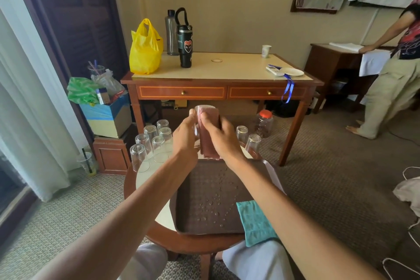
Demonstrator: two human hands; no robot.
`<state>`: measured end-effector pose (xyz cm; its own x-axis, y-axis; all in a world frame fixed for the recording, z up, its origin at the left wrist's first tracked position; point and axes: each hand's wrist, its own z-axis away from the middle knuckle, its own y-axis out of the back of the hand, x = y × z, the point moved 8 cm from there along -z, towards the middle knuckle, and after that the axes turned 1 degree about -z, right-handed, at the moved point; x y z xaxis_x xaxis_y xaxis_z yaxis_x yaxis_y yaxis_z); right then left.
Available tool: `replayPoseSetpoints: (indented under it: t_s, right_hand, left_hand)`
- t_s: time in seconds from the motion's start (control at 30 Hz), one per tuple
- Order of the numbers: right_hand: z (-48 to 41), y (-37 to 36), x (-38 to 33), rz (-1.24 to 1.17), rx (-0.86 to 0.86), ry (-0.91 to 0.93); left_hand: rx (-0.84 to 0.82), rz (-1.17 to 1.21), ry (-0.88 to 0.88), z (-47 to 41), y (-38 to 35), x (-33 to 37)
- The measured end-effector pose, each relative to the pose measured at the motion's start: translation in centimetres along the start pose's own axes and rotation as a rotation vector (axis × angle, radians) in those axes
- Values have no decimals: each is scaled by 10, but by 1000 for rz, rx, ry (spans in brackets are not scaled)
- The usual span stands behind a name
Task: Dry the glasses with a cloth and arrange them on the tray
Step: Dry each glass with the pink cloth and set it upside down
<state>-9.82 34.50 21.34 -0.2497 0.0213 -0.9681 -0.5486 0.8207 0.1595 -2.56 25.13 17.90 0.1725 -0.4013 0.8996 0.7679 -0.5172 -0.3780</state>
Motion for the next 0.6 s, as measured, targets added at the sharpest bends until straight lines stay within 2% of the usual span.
replayPoseSetpoints:
  t_s: [0.13,0.27,0.37,0.47,0.6]
  right_hand:
    - [-6,1,2,-140,36,-160]
    - [6,-4,6,-14,-41,-314]
    - [15,-14,12,17,-164,-230]
    - [15,-17,9,8,-206,-104]
    - [-2,-15,-5,26,-142,25]
  left_hand:
    - [-45,-50,-60,4,-9,3]
    - [-36,-90,-85,5,-7,9]
    - [-34,-54,-24,2,-2,10]
    - [0,-40,-29,-2,6,7]
    - [-19,-9,-13,1,3,4]
